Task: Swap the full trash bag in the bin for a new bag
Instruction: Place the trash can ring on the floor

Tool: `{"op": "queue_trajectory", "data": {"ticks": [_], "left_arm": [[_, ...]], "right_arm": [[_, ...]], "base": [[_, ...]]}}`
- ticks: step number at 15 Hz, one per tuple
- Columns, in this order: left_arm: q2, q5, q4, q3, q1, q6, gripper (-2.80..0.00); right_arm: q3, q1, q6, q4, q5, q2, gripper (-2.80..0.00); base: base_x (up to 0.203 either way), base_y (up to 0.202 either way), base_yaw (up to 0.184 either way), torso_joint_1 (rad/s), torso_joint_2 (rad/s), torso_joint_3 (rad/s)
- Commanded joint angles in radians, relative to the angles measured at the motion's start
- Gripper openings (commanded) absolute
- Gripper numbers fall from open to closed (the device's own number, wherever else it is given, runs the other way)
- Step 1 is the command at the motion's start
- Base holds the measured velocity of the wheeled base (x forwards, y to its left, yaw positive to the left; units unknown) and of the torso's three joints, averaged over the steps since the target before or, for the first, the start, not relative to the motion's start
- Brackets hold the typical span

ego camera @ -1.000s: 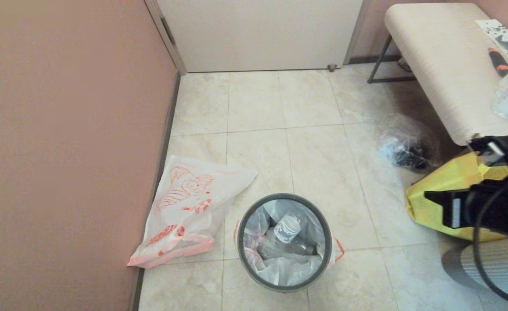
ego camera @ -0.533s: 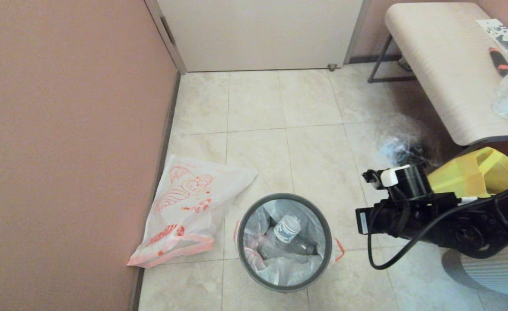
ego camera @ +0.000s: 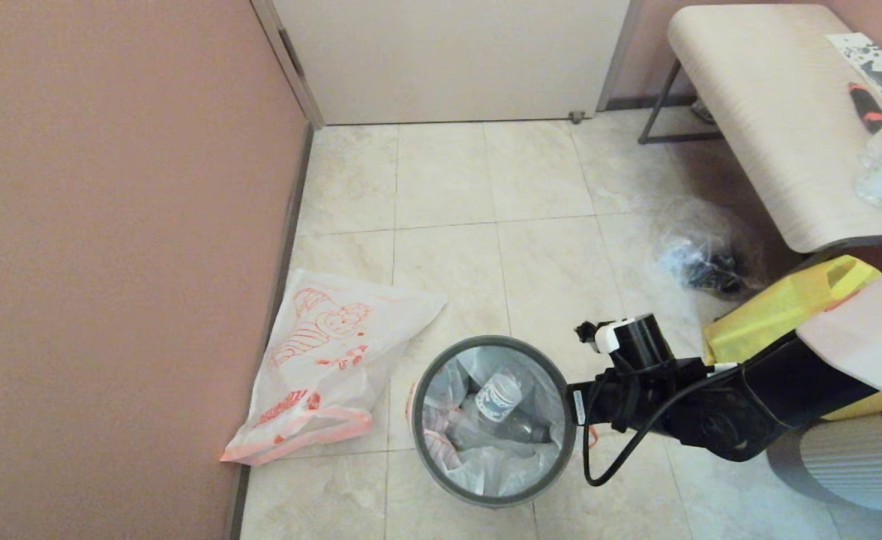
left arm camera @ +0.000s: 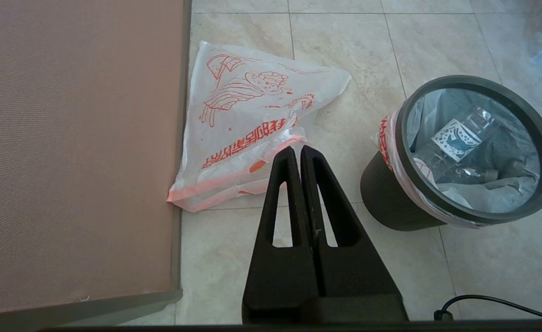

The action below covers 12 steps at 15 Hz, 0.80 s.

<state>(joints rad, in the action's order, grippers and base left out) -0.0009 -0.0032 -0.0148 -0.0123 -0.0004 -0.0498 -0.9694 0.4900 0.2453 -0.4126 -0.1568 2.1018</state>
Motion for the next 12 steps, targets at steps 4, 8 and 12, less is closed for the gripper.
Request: {"op": "queue_trajectory", "data": {"ticks": [4, 8, 12], "left_arm": [[0.001, 0.0, -0.001, 0.0, -0.001, -0.001, -2.8], [0.001, 0.0, -0.001, 0.0, -0.001, -0.001, -2.8], [0.001, 0.0, -0.001, 0.0, -0.001, -0.001, -2.8]], "right_arm": [[-0.067, 0.002, 0.002, -0.003, -0.006, 0.093, -1.45], [-0.09, 0.004, 0.0, -0.003, -0.006, 0.1, -2.8], [-0.091, 0.006, 0.0, -0.002, -0.052, 0.088, -2.8]], "base": [[0.0, 0.0, 0.0, 0.0, 0.0, 0.0], [0.0, 0.0, 0.0, 0.0, 0.0, 0.0], [0.0, 0.0, 0.0, 0.0, 0.0, 0.0]]}}
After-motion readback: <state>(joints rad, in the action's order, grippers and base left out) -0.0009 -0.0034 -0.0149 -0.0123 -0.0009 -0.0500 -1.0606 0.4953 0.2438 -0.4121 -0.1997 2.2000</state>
